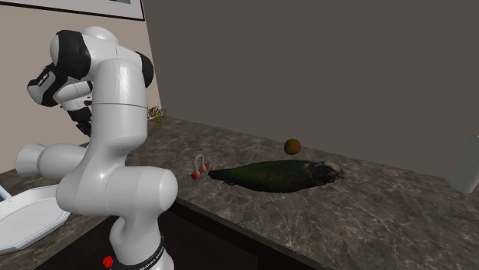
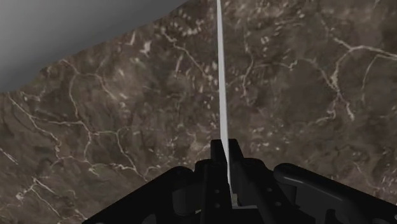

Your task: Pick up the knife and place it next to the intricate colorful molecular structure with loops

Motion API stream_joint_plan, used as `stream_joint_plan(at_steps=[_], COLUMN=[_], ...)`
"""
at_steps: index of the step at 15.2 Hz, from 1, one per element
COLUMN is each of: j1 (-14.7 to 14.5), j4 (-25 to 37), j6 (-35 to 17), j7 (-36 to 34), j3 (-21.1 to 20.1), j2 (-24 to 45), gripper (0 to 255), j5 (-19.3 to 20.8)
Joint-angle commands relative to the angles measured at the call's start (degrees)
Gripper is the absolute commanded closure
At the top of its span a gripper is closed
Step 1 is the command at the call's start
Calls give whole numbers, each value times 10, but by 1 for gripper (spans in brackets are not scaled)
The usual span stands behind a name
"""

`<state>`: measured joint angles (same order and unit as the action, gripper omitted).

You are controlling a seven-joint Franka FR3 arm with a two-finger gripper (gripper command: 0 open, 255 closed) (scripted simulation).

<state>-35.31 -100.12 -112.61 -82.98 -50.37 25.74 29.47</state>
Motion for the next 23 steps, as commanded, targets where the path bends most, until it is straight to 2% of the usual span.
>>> stream_joint_plan(at_steps=[1,8,15,16,21,23], j1=[-3,-14,-14,-14,-14,-9], j4=[-7,-28,-28,-28,-28,-13], j6=[-12,-50,-50,-50,-50,-23], j7=[-6,-26,-26,-26,-26,-15], j3=[5,22,22,22,22,9], j2=[8,35,35,35,35,17], gripper=[255,255,255,0,0,0], j5=[8,35,35,35,35,16])
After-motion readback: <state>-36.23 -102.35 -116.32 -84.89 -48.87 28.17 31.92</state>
